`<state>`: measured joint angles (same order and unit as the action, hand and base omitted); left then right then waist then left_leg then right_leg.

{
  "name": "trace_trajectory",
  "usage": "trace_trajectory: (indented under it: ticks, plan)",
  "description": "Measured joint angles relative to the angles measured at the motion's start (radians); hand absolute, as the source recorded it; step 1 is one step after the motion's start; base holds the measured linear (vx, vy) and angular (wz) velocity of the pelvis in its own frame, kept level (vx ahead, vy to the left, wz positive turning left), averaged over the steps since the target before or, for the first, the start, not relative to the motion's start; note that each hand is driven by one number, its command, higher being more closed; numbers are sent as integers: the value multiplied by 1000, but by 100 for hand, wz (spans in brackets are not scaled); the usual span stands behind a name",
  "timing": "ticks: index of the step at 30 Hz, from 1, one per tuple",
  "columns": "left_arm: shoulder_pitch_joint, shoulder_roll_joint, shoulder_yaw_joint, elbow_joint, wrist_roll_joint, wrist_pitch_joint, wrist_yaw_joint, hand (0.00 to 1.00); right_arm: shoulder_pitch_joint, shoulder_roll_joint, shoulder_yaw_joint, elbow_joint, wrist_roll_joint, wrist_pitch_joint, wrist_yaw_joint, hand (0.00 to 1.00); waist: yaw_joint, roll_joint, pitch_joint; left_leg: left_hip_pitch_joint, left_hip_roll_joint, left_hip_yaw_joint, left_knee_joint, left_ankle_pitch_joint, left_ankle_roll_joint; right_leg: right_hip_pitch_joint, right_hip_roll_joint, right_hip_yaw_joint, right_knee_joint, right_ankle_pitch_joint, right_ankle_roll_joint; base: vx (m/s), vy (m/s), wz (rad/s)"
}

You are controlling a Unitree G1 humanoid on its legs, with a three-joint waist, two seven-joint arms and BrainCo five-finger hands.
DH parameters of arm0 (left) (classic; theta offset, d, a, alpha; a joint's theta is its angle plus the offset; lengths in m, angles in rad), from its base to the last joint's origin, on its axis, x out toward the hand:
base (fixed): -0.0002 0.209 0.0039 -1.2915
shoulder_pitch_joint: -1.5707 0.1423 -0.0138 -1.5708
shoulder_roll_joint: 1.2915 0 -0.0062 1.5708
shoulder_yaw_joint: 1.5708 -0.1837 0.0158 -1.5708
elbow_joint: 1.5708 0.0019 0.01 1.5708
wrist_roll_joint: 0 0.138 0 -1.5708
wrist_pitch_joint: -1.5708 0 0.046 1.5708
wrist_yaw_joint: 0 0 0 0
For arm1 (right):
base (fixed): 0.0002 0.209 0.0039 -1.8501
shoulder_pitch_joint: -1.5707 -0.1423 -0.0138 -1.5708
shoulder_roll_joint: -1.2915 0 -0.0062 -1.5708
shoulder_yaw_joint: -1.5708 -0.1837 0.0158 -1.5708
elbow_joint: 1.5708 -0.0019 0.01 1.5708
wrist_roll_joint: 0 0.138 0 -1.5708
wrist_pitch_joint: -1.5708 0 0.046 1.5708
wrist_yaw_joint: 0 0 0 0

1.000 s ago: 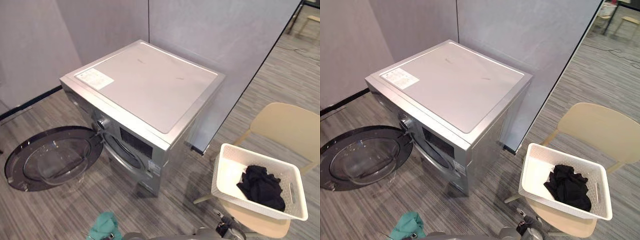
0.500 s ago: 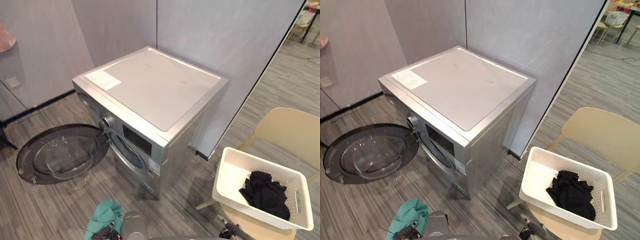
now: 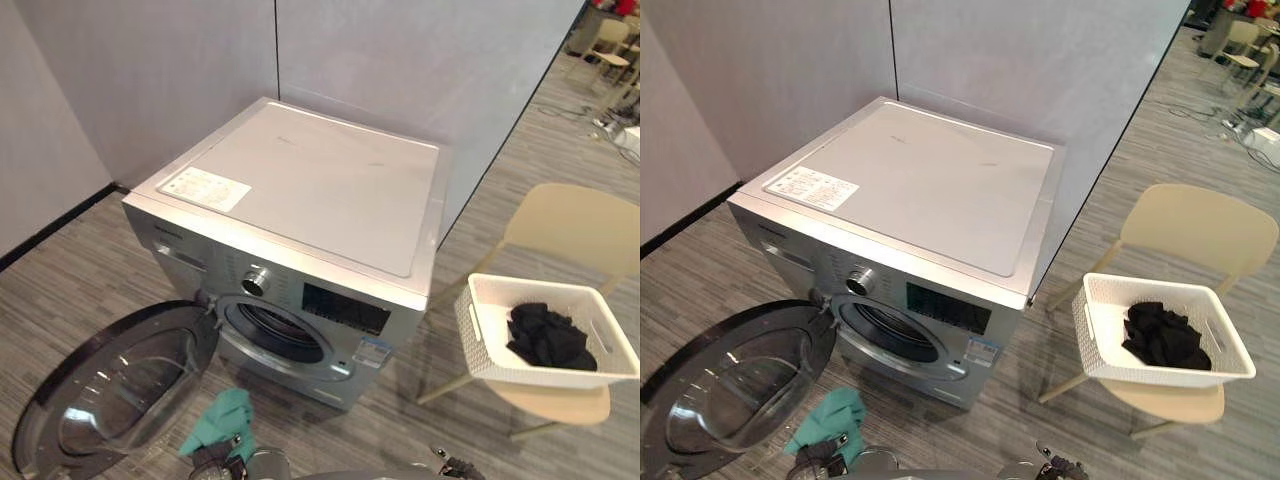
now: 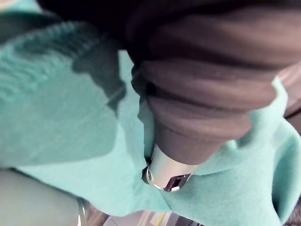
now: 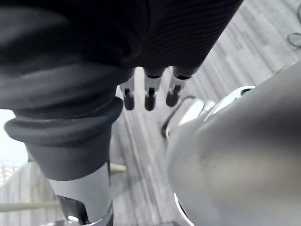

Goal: Pick up the laundry basket with both hands and put the clothes into the washing machine.

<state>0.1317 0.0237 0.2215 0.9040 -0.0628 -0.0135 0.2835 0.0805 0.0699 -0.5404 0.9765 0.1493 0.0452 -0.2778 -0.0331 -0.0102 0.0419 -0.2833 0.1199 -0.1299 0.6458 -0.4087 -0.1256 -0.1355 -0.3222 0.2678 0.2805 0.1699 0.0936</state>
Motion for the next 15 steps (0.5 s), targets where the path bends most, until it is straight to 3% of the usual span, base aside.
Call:
trace_trajectory:
  ticks: [1,2,3,4,6,7,8,11,15]
  plan:
    - [3,-2,-26,1,3,0,-4,100,6,-3,1,-19,4,0,0,0,-5,13,-3,5,8,30,-26,10,35,-17,-2,-44,-44,97,-66,-168,299,-94]
    - [7,13,-32,6,21,-6,-16,100,10,0,3,-32,7,-2,-1,0,-7,16,-3,25,26,96,-66,35,73,-68,9,-117,17,78,-111,-154,318,-125]
    - [8,22,-31,21,39,-6,-21,100,13,2,12,-32,7,-3,-1,0,-10,10,-2,58,31,152,-112,55,89,-108,38,-213,169,-44,-77,-131,283,-120]
    - [11,20,-31,23,40,-6,-22,100,16,5,12,-32,12,-7,-1,0,-8,8,-1,79,32,179,-135,64,96,-113,57,-260,231,-102,-49,-70,182,-134]
    - [26,10,-29,35,54,-7,-23,100,14,-3,39,-32,12,-9,1,0,-4,10,-2,136,23,290,-207,84,107,-104,134,-388,352,-301,-15,-50,138,-145]
    - [27,11,-29,43,58,-6,-24,100,14,0,45,-32,12,-10,2,0,-8,9,-2,143,19,310,-219,89,108,-98,155,-391,357,-334,5,-36,87,-117]
    - [18,7,-29,61,64,-5,-27,100,20,1,49,-32,11,-18,9,0,-9,10,-1,159,18,345,-238,101,103,-88,188,-392,349,-369,-2,-11,29,-86]
    - [2,3,-22,80,76,-5,-46,100,32,4,48,-40,10,-39,23,0,-9,-1,0,211,1,383,-317,148,96,-48,199,-371,269,-369,-3,12,-18,-37]
    - [-3,-1,-11,80,76,-5,-44,100,26,8,45,-15,7,-42,36,0,-5,-16,-2,264,-26,375,-478,253,79,53,208,-379,25,-363,-29,63,-89,11]
